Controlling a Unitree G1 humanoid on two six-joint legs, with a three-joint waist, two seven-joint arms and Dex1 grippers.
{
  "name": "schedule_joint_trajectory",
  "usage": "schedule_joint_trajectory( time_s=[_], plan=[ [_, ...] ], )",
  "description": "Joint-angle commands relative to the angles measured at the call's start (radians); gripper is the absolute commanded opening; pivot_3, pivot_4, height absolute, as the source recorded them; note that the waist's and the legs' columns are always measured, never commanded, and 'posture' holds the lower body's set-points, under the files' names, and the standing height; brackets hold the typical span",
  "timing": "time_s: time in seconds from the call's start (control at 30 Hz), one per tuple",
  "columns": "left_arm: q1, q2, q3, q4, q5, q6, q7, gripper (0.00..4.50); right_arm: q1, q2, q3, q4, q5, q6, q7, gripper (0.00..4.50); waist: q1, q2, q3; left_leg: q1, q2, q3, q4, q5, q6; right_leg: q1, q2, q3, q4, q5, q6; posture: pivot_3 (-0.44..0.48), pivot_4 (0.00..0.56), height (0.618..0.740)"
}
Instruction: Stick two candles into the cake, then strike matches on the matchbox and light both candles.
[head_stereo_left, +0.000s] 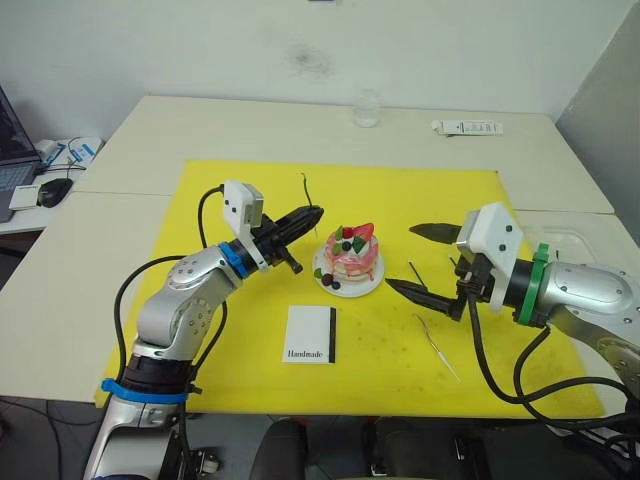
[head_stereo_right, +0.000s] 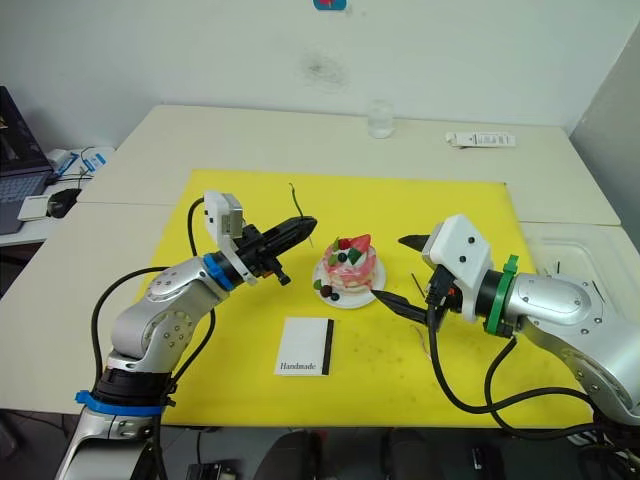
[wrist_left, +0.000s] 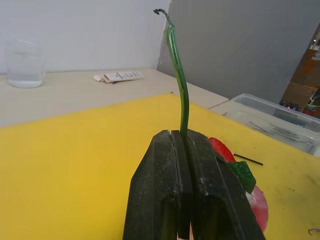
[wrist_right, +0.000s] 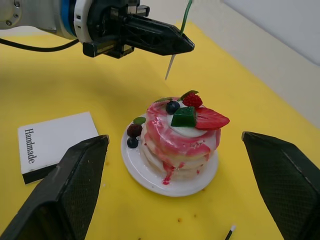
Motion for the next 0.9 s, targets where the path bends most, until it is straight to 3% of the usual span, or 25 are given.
schedule_joint_trajectory(
  time_s=[0.03, 0.9],
  plan=[
    [-0.029, -0.018, 0.018, 0.001, 0.025, -0.024, -0.03, 0.0, 0.0, 0.018, -0.008, -0.041, -0.026, 0.001, 0.006, 4.47, 0.0, 0.0, 0.0, 0.0, 0.0, 0.0, 0.0, 0.0, 0.0, 0.0, 0.0, 0.0, 0.0, 0.0, 0.0, 0.0, 0.15, 0.74],
    [-0.053, -0.12, 0.018, 0.107, 0.152, -0.088, -0.114, 0.0, 0.005, 0.079, -0.009, -0.093, -0.067, 0.081, 0.006, 4.47, -0.001, 0.0, 0.0, 0.002, -0.001, -0.001, 0.003, 0.0, 0.0, 0.0, 0.003, -0.001, 0.006, 0.0, 0.0, 0.0, 0.15, 0.74]
  ],
)
